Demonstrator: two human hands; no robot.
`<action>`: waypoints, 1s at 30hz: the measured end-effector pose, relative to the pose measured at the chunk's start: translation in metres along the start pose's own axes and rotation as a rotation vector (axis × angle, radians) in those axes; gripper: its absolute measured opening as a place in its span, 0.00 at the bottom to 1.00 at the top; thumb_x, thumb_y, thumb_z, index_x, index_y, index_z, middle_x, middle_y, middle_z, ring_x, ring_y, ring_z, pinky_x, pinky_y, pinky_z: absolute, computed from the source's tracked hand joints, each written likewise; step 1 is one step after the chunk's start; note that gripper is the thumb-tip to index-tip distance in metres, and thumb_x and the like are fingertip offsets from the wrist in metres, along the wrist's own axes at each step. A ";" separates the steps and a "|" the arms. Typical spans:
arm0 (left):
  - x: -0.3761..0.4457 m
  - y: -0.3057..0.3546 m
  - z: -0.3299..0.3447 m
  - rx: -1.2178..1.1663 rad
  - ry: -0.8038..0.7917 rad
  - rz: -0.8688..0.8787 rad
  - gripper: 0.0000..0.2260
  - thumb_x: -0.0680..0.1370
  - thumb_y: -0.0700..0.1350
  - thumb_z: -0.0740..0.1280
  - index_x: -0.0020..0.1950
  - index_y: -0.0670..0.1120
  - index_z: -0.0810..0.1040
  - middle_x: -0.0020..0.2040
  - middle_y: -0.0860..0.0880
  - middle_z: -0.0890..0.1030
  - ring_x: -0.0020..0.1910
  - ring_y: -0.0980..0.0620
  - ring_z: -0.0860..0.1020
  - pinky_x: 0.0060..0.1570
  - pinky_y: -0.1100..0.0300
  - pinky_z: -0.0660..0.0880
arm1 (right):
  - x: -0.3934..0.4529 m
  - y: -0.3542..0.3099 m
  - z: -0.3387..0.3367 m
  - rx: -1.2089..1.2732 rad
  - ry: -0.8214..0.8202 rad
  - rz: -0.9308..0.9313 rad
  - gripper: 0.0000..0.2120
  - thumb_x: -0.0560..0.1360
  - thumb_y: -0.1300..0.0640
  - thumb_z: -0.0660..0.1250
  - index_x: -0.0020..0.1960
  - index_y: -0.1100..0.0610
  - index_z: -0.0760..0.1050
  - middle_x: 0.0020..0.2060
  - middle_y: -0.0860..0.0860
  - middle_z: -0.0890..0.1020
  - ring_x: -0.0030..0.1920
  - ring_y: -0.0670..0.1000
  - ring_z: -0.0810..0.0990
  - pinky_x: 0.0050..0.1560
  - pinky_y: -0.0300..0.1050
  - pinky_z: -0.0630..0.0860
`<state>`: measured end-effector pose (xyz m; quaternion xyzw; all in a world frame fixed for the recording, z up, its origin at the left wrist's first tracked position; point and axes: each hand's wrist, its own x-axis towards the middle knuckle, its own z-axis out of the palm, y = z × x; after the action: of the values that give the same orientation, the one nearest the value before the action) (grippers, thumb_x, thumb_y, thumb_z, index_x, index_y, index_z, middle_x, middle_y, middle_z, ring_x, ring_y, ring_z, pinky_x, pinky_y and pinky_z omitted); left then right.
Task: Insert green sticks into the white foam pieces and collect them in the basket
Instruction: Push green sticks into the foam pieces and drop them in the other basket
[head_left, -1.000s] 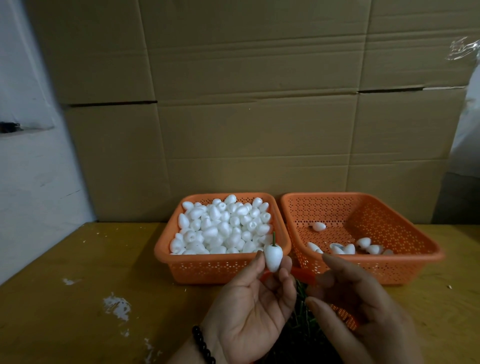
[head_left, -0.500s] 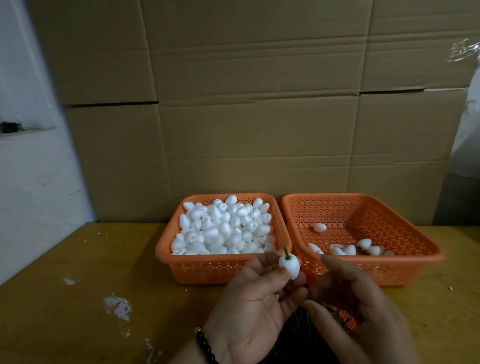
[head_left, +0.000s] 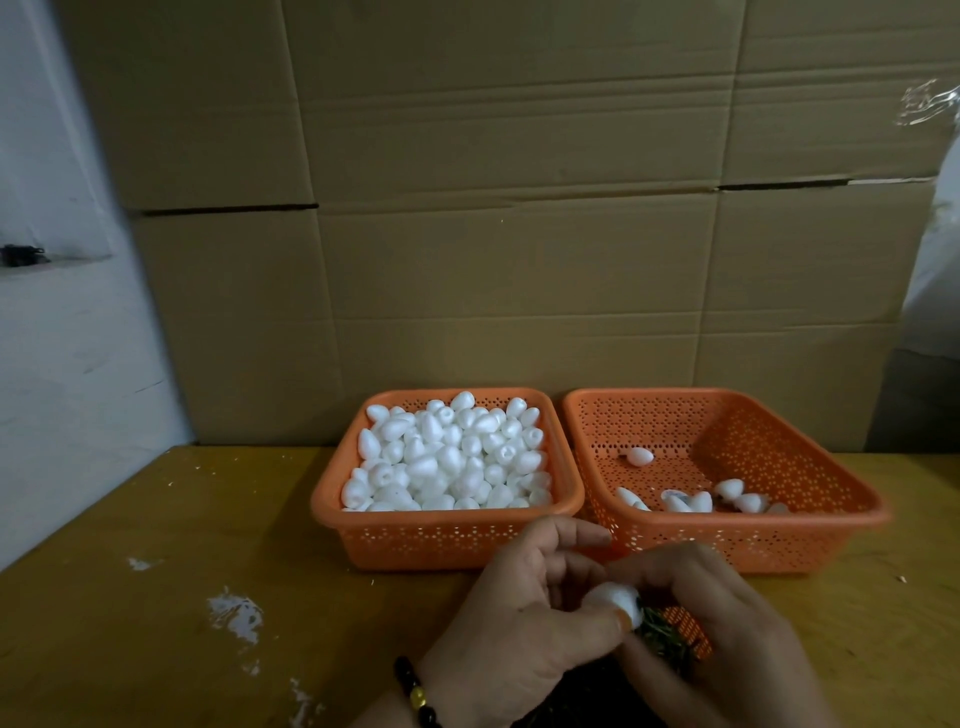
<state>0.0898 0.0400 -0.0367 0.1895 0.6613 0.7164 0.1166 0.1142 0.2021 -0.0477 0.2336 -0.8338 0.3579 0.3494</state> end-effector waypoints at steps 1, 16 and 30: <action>0.000 0.000 -0.001 0.030 -0.007 -0.010 0.29 0.59 0.49 0.74 0.59 0.50 0.75 0.44 0.53 0.82 0.43 0.58 0.78 0.45 0.65 0.74 | 0.001 0.000 -0.001 0.012 -0.026 0.015 0.15 0.60 0.56 0.75 0.46 0.46 0.79 0.44 0.42 0.81 0.45 0.37 0.80 0.42 0.34 0.77; 0.002 -0.001 -0.010 0.354 0.150 0.049 0.18 0.68 0.53 0.73 0.57 0.58 0.74 0.52 0.56 0.78 0.35 0.63 0.73 0.41 0.66 0.75 | 0.034 0.072 -0.046 -0.201 0.142 0.487 0.15 0.69 0.57 0.72 0.49 0.41 0.74 0.44 0.46 0.77 0.39 0.45 0.77 0.33 0.44 0.76; 0.008 0.000 -0.019 0.394 0.201 0.072 0.12 0.74 0.45 0.72 0.55 0.56 0.77 0.52 0.54 0.79 0.35 0.63 0.73 0.40 0.68 0.75 | 0.029 0.080 -0.046 -0.320 -0.020 0.454 0.36 0.73 0.63 0.66 0.74 0.42 0.56 0.74 0.44 0.57 0.66 0.57 0.71 0.57 0.56 0.76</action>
<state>0.0747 0.0261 -0.0366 0.1597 0.7896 0.5923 -0.0152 0.0639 0.2838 -0.0376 -0.0140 -0.9142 0.2883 0.2844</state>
